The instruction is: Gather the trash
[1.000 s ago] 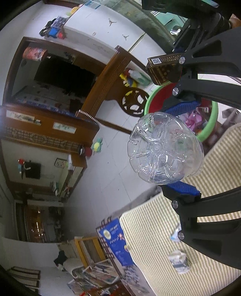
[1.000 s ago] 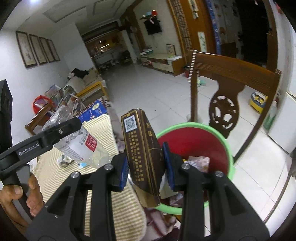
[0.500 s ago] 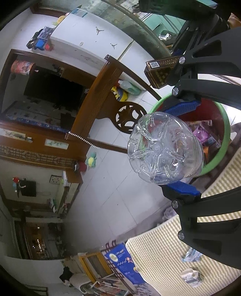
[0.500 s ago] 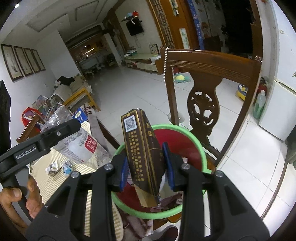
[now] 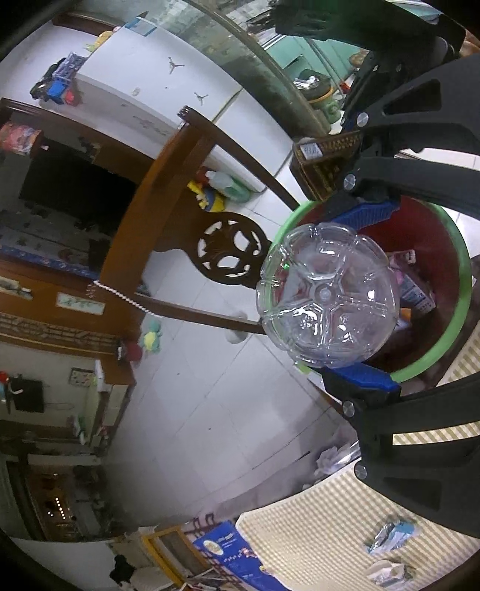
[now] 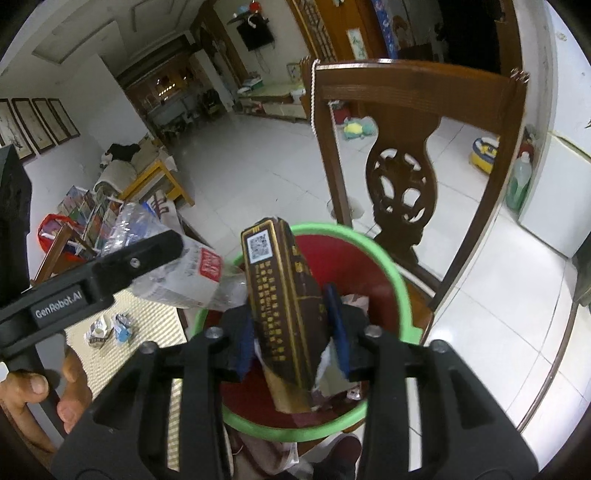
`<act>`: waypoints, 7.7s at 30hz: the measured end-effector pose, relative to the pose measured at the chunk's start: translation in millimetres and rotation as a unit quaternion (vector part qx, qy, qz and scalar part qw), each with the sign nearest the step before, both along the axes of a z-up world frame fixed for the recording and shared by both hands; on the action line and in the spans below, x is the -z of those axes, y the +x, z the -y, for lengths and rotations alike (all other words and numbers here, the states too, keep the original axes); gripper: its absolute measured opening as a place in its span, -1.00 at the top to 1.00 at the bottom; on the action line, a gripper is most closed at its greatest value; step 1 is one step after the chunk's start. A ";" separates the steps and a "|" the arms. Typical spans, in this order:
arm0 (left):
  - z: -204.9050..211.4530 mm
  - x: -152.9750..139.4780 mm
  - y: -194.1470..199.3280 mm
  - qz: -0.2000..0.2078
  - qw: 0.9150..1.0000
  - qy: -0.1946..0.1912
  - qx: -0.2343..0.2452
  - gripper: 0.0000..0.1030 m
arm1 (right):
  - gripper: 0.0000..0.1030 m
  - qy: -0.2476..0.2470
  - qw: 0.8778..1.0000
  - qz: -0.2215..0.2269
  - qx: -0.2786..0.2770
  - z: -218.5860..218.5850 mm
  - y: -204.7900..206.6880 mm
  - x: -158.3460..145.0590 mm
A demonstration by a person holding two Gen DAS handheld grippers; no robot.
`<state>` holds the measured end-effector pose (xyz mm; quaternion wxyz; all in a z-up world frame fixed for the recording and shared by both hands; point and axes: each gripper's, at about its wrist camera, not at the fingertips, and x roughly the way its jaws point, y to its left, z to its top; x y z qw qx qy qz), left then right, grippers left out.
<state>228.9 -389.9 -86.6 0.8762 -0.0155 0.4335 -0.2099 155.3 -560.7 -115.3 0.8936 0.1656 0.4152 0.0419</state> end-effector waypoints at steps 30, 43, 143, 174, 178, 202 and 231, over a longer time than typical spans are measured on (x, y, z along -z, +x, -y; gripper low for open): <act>-388.8 112.4 -14.2 -0.087 0.963 0.170 -0.191 -0.77 | -0.52 -0.032 0.950 -0.094 -0.296 -339.7 63.0 71.1; -419.6 140.6 9.5 -0.119 0.973 0.076 -0.180 -0.06 | -0.01 -0.128 0.916 -0.126 -0.359 -413.0 95.0 116.8; -54.6 -4.6 -32.1 0.032 0.998 0.027 -0.042 -0.01 | 0.52 -0.010 0.997 0.063 -0.039 -32.3 -7.8 -21.5; 13.1 56.2 26.7 -0.059 0.997 0.039 0.011 -0.04 | 0.51 0.005 1.000 0.012 -0.004 13.3 18.8 9.5; 7.5 52.5 31.6 -0.054 0.998 0.035 0.008 -0.31 | 0.51 0.004 1.000 0.007 -0.006 11.0 25.0 12.6; -114.8 30.5 7.4 -0.025 0.996 0.030 -0.079 -0.84 | -0.72 -0.006 1.000 -0.013 -0.020 -77.6 30.3 20.3; -369.9 -86.5 -177.3 0.264 0.930 -0.008 -0.255 -0.85 | -0.91 -0.088 0.957 0.275 -0.018 -326.0 -117.6 -81.0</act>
